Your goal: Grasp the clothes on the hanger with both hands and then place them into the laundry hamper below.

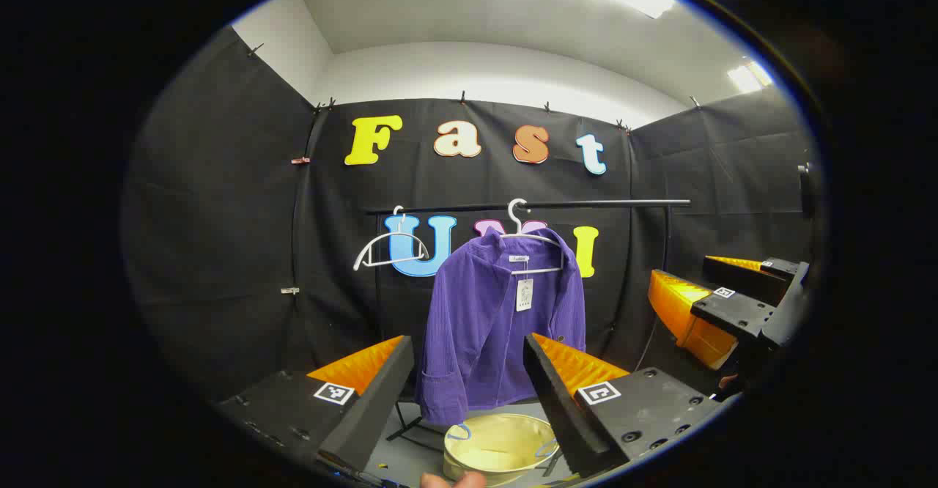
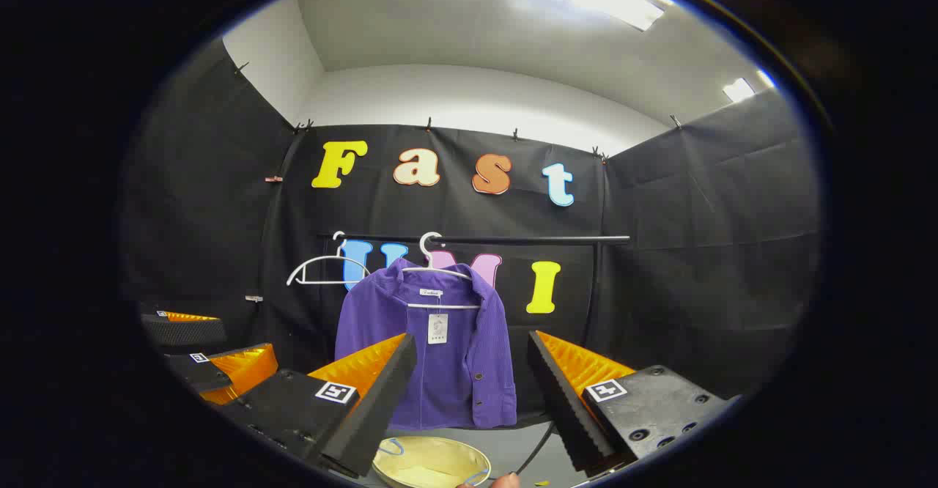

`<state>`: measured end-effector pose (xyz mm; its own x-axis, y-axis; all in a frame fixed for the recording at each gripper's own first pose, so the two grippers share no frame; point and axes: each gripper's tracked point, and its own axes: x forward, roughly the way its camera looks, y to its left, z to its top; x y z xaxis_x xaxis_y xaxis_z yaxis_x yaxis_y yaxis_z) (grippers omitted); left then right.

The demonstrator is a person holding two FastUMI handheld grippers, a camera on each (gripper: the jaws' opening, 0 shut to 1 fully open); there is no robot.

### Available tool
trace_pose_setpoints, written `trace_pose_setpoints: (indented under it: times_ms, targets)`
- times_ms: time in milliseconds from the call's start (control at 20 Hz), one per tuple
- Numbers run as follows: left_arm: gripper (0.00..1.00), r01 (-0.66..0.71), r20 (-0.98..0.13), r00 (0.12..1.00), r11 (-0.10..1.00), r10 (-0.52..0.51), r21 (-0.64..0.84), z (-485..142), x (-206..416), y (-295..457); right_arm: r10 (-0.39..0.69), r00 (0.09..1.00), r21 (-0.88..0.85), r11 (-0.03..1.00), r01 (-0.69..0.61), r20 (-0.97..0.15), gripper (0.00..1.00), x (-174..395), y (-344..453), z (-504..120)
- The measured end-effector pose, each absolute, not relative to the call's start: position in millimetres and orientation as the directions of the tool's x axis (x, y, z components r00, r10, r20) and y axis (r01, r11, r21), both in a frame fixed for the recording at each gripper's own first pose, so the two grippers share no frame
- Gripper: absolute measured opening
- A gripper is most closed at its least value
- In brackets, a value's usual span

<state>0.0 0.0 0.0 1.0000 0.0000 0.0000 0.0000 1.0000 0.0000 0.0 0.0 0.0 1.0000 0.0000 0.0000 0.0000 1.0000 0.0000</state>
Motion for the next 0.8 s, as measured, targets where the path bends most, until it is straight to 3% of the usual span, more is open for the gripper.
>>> trace_pose_setpoints:
  times_ms: [50, 800]
  targets:
    - [0.95, 0.001, -0.002, 1.000, 1.000, -0.001, 0.002, -1.2, 0.0, 0.0, 0.000, 1.000, -0.002, 1.000, 0.000, -0.001, 0.97, 0.2, 0.2, 0.2]
    - [0.95, 0.014, -0.013, 1.000, 1.000, -0.014, 0.008, -4.7, 4.9, -1.4, -0.001, 1.000, -0.008, 1.000, 0.001, -0.005, 0.97, 3.3, 1.4, -0.3]
